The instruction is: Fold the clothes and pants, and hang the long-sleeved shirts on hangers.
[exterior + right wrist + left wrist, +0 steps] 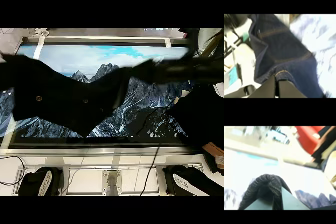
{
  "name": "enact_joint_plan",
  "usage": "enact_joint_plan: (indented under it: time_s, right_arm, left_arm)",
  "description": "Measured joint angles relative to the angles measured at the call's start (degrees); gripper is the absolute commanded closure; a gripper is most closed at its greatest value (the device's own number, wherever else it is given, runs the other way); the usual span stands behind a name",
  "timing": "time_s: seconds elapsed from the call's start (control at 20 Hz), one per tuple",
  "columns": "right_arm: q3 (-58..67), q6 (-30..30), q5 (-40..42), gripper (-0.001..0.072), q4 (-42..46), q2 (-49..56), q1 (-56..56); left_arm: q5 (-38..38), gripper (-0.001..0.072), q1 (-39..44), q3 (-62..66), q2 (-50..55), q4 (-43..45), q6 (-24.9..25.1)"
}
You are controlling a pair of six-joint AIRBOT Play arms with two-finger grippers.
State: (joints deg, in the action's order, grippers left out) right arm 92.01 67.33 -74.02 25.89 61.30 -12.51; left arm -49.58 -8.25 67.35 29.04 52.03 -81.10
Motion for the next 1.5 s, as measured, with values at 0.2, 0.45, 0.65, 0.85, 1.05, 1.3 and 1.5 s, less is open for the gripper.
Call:
enact_joint_plan:
  time_s: [0.2,0.45,0.65,0.85,1.05,1.3,1.5]
  right_arm:
    - [14.1,5.0,-1.0,0.0706,4.8,-0.4,0.0]
    - [22.2,8.5,-2.0,0.0707,10.3,0.9,0.0]
    - [23.8,9.9,-6.0,0.0707,13.2,1.9,0.0]
    - [24.5,12.3,-12.5,0.0707,16.5,2.3,0.5]
    - [24.8,14.3,-16.4,0.0708,19.3,3.7,2.8]
    - [22.6,14.8,-17.4,0.0707,21.8,14.8,3.3]
    - [21.0,12.6,-13.9,0.0706,22.4,29.8,2.8]
  left_arm:
    - [-3.4,0.0663,0.0,6.6,-0.1,-0.4,-0.9]
    - [-5.4,0.0664,0.0,8.6,0.3,-7.6,-0.9]
    - [-10.7,0.0664,0.0,8.9,0.0,-7.0,-1.8]
    - [-18.0,0.0665,0.0,8.7,-0.4,-5.3,-4.0]
    - [-20.3,0.0665,0.0,7.8,0.9,-0.9,-5.6]
    - [-17.2,0.0664,2.5,0.2,12.1,2.7,-2.9]
    - [-0.1,0.0663,5.3,-4.7,27.2,5.9,0.5]
